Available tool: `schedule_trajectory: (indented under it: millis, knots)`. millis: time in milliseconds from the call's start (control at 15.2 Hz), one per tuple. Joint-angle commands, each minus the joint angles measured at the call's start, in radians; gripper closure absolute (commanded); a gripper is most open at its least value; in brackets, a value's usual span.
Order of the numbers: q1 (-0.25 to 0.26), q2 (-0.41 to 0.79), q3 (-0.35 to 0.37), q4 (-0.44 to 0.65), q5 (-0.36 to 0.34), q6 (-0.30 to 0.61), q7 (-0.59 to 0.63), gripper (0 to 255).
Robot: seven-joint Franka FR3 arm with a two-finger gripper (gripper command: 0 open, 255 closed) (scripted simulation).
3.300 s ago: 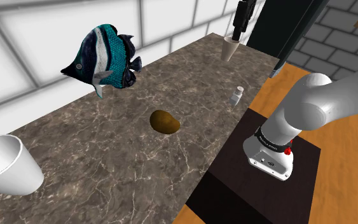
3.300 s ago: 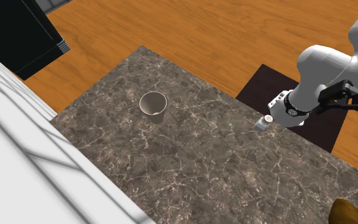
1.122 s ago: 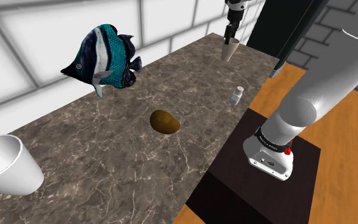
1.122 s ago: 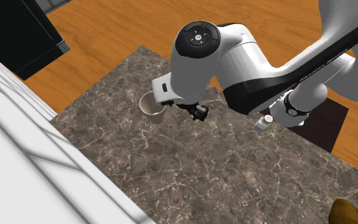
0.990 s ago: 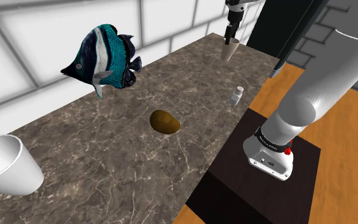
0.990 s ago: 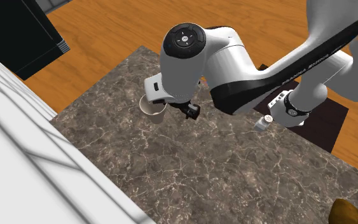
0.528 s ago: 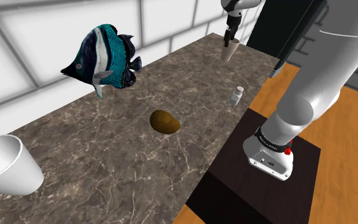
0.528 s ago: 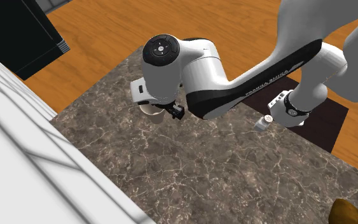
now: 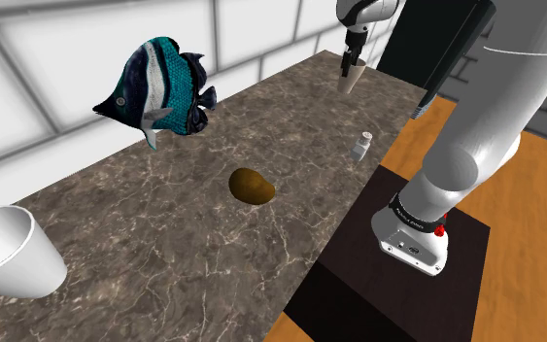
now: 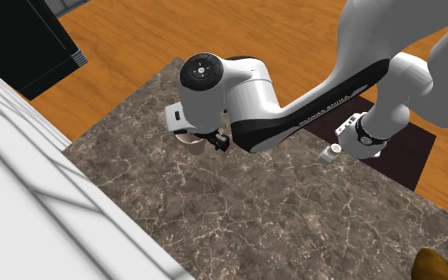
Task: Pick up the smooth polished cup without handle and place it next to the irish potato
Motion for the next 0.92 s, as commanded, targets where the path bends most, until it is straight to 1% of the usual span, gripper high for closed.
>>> schedule_trajectory:
  millis: [0,132,198,792,858]
  knots:
    - [0.0,0.0,0.0,0.0,0.0,0.001,0.0,0]
    - [0.0,0.0,0.0,0.0,0.0,0.0,0.0,0]
    - [0.0,0.0,0.0,0.0,0.0,0.0,0.0,255]
    - [0.0,0.0,0.0,0.0,0.0,0.001,0.0,255]
    - [0.001,-0.006,-0.001,0.006,-0.002,-0.011,0.0,255]
